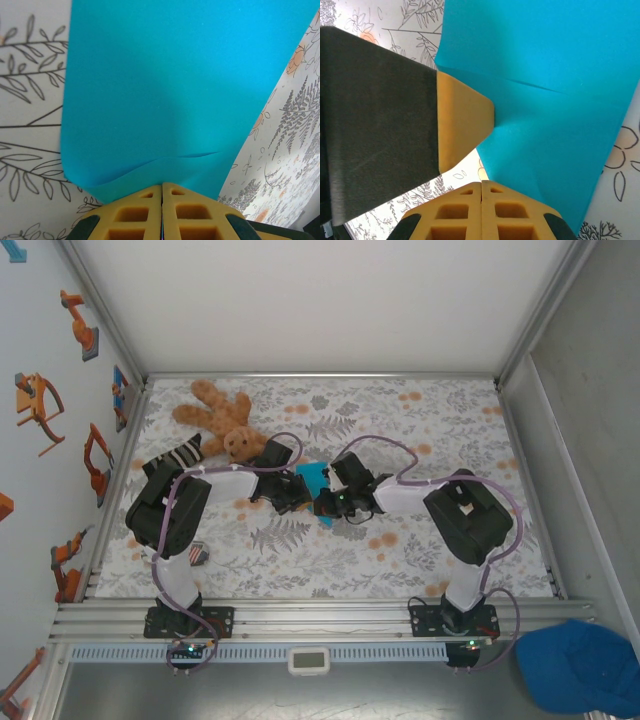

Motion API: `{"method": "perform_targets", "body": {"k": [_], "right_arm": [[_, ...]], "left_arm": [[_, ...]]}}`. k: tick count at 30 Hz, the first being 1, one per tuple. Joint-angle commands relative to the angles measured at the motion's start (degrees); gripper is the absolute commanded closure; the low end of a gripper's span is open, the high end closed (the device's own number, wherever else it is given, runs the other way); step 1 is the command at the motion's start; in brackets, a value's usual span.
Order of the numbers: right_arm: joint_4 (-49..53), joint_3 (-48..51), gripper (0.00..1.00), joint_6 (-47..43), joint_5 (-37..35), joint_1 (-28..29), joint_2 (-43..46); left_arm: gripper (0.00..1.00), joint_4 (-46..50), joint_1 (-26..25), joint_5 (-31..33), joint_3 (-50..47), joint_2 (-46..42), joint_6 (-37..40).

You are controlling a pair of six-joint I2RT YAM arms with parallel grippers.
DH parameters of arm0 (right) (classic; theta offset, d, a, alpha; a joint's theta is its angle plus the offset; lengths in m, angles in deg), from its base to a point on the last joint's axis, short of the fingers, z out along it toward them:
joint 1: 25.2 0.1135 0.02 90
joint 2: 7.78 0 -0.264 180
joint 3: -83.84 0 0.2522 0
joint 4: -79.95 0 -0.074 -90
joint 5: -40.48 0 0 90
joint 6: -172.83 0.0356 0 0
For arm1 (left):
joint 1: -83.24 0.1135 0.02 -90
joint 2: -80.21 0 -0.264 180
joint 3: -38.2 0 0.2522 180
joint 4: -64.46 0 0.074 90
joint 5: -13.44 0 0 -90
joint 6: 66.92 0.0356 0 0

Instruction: Fold a paper plane with a square sheet of paper (pick it up from the middle)

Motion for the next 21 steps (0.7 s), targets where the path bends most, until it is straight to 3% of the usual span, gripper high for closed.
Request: {"method": "perform_targets", "body": {"k": [1, 13, 21], "right_arm": [[1.24, -1.55, 1.0, -1.23, 0.03, 0.14, -1.07], [2.67, 1.14, 1.0, -2.56, -0.46, 0.12, -2.35], [3.22, 8.51, 1.0, -4.52, 0.06, 0.12, 4.1]], "left_arm": [[0.93, 4.83, 0.54, 3.17, -0.55, 2.92, 0.58], [0.93, 6.17, 1.18, 4.24, -0.98, 3.44, 1.23], [0.93, 6.39, 1.98, 4.23, -1.73, 3.83, 1.71]]}}
